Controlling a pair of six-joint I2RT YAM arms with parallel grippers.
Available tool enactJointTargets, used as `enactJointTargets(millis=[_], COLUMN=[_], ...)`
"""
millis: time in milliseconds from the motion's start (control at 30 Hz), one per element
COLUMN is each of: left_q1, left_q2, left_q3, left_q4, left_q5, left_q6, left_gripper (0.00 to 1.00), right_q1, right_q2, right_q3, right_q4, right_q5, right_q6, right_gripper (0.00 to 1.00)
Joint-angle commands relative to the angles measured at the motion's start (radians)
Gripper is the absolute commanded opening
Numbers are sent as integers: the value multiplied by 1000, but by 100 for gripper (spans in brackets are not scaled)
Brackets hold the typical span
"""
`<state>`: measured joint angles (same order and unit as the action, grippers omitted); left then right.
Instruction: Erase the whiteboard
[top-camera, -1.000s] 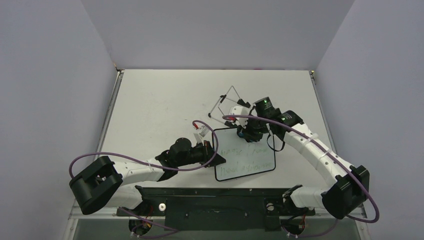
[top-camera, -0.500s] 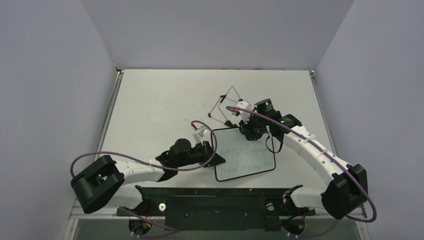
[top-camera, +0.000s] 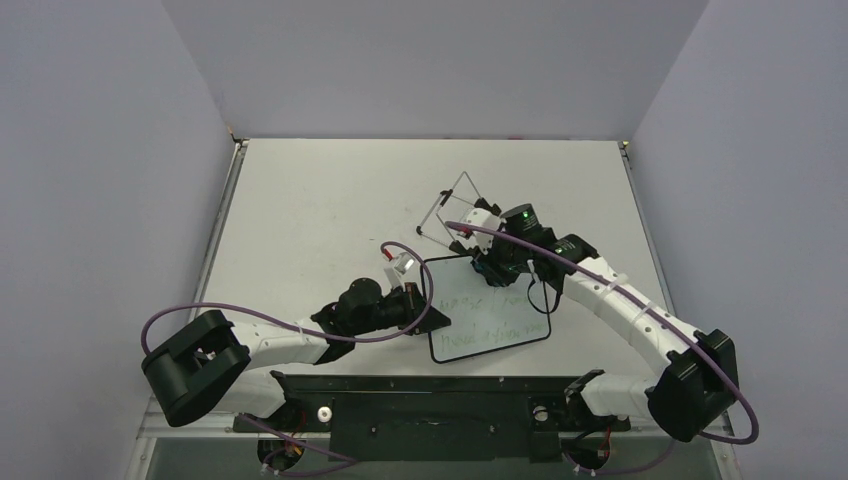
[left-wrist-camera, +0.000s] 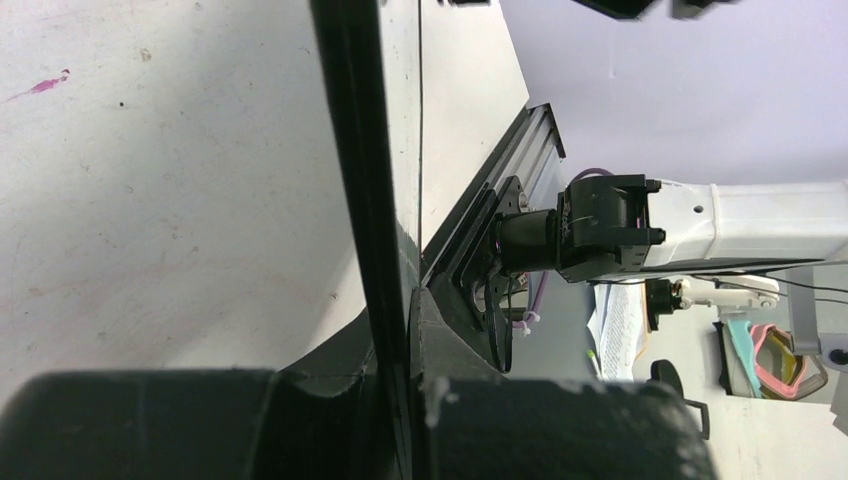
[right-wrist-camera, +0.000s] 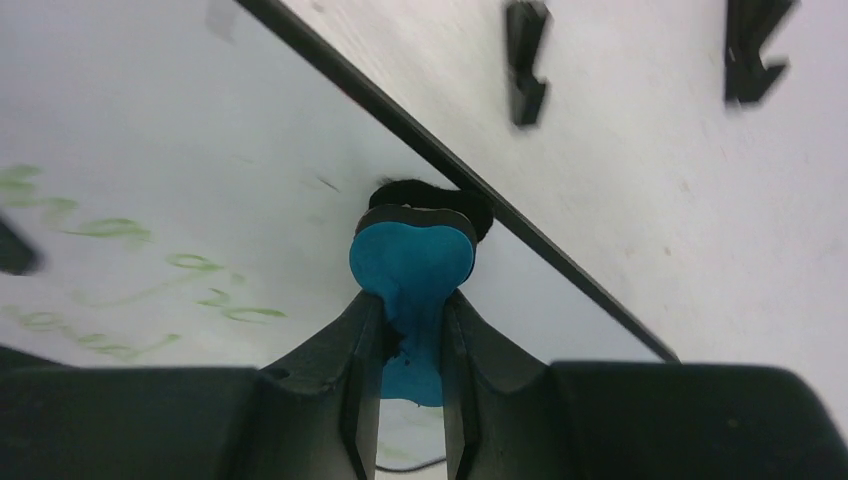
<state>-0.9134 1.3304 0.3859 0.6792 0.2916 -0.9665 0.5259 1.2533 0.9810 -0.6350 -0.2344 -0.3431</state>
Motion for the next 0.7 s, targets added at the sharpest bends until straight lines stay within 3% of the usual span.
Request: enactJointTargets(millis=[0, 233, 467, 667], left_q1=[-3, -4, -4, -4], left_q2=[-17, -28, -38, -33], left_q3=[16, 19, 14, 7], left_q4=[135, 128, 128, 140], left_q5=[9, 0, -3, -2], left_q6=[64, 64, 67, 67], left_gripper=[0, 0, 0, 0], right_q1=[110, 150, 64, 111], right_q2=[17, 87, 46, 11], right_q3=[141, 210, 120, 105], right_q4=[-24, -14, 10, 14], right_q5=[-148, -205, -141, -166], right_q6=[25, 78, 74, 73], right_gripper=[0, 0, 0, 0])
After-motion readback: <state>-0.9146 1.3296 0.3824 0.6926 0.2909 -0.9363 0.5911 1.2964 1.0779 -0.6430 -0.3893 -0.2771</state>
